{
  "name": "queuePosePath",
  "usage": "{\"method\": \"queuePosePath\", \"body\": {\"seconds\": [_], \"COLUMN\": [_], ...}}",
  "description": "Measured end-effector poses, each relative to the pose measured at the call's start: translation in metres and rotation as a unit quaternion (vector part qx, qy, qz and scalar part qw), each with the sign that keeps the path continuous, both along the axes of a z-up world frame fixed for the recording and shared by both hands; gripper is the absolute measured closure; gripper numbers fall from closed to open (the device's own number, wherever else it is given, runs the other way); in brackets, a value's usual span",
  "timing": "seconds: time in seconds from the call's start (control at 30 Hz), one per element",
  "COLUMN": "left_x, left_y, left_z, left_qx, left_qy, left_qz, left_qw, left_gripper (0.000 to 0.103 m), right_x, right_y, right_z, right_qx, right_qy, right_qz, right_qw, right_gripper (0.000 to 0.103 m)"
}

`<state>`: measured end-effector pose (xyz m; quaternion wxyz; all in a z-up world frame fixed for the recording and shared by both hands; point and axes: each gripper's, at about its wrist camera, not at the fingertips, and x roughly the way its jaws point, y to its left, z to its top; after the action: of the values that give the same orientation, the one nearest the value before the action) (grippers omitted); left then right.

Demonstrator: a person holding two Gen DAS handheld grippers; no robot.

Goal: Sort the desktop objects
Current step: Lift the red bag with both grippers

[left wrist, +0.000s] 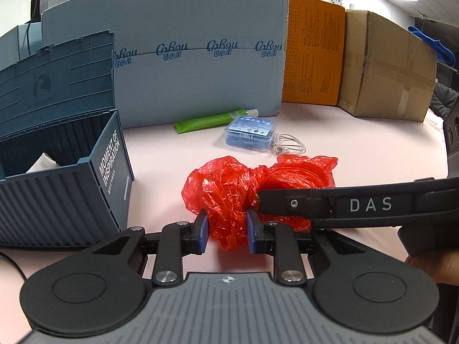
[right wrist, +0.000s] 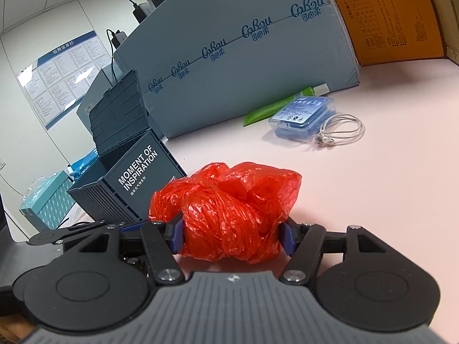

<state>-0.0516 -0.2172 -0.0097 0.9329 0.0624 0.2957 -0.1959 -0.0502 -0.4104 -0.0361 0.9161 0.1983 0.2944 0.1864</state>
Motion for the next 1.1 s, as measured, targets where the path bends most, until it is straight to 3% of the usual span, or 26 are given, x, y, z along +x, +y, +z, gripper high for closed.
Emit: {"method": "queuePosePath", "body": {"seconds": [0.6, 1.1], "left_x": [-0.006, -0.008], "left_y": [0.004, 0.006], "left_z": [0.003, 0.005], "left_qx": [-0.001, 0.001], "left_qy": [-0.005, 0.006], "left_qz": [0.002, -0.024], "left_qw": [1.0000, 0.9997], "left_gripper": [0.082, 0.082], "right_x": [-0.003, -0.019], "right_y": [0.002, 0.005], "right_z": [0.002, 0.002], "right_qx": [0.005, 0.007], "right_qy": [-0.004, 0.007], "right_qz": [0.005, -0.025], "right_qw": [1.000, 1.000], "right_gripper": [0.037, 0.037]}}
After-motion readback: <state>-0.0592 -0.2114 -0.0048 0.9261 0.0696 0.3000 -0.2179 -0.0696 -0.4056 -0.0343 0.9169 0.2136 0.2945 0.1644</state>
